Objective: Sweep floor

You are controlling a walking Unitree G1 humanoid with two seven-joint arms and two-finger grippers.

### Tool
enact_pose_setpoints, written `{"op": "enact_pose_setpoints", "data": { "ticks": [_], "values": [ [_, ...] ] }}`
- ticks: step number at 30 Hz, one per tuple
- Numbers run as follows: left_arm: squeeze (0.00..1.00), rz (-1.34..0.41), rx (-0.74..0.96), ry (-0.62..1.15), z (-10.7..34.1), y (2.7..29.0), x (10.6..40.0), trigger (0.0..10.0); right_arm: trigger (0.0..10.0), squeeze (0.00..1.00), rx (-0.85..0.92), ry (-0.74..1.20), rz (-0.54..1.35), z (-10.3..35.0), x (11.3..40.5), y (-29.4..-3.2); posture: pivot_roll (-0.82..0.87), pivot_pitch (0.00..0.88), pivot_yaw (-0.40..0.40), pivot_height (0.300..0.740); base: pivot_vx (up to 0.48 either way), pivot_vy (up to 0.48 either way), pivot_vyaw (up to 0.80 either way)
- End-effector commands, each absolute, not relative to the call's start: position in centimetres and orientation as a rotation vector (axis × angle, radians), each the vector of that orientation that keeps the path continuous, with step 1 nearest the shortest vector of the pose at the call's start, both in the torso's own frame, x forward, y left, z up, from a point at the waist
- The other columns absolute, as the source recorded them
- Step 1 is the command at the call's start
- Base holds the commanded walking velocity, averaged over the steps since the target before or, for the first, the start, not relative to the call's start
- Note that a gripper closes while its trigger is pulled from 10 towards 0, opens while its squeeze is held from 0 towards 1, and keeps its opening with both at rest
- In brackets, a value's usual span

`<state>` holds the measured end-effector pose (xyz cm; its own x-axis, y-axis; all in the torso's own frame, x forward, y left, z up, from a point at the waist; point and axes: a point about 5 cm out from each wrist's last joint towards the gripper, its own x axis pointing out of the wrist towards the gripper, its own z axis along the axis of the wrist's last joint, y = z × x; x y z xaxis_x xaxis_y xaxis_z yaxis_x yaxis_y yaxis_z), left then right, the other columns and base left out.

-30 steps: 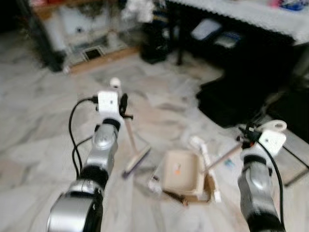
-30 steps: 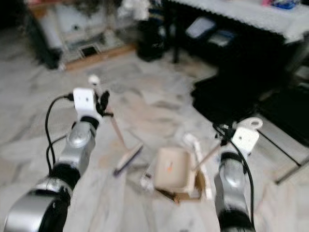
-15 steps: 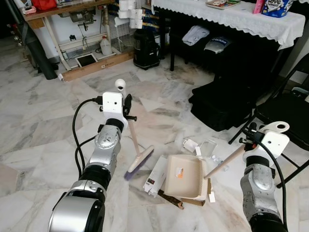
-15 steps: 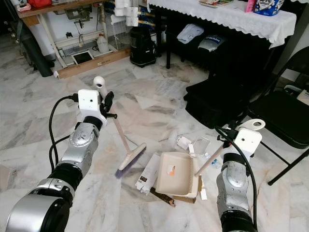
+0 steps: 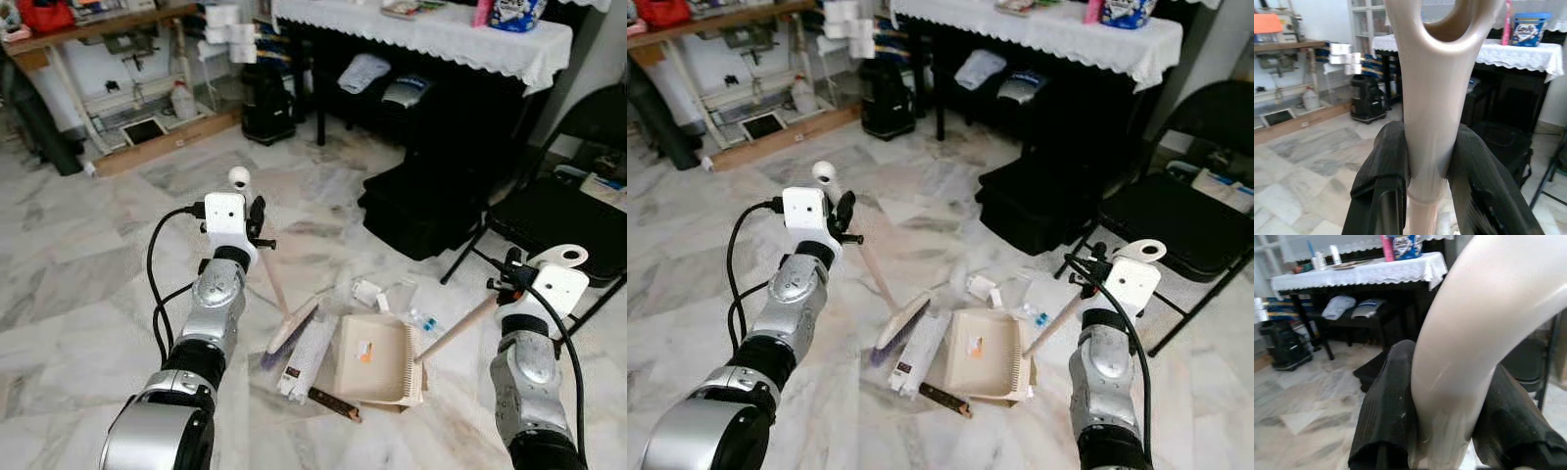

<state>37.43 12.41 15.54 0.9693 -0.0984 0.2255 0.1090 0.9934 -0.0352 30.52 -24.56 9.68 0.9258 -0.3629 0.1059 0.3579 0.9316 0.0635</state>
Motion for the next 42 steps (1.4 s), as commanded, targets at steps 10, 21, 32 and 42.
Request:
{"op": "enact_pose_setpoints", "data": {
  "ticks": [10,21,32,42],
  "values": [
    [0.0,-0.107,-0.073,-0.251,16.12,12.25,37.48,10.0,10.0,0.0,0.034,-0.188,-0.351,11.38,30.71,-24.34,-0.17,0.0,0.046,0.74,0.0,0.0,-0.7],
    [0.0,-0.11,-0.073,-0.255,16.11,12.3,37.41,10.0,10.0,0.0,0.021,-0.204,-0.35,11.74,30.77,-24.31,-0.17,0.0,0.041,0.74,-0.096,0.255,-0.38],
    [0.0,-0.103,-0.067,-0.258,16.13,12.43,37.39,10.0,10.0,0.0,0.019,-0.205,-0.349,11.93,30.83,-24.27,-0.17,0.0,0.038,0.74,-0.044,0.0,0.0],
    [0.0,-0.107,-0.072,-0.255,16.04,12.3,37.33,10.0,10.0,0.0,0.018,-0.205,-0.35,12.25,30.92,-24.21,-0.17,0.0,0.036,0.74,0.0,0.0,0.0]
  ]
}}
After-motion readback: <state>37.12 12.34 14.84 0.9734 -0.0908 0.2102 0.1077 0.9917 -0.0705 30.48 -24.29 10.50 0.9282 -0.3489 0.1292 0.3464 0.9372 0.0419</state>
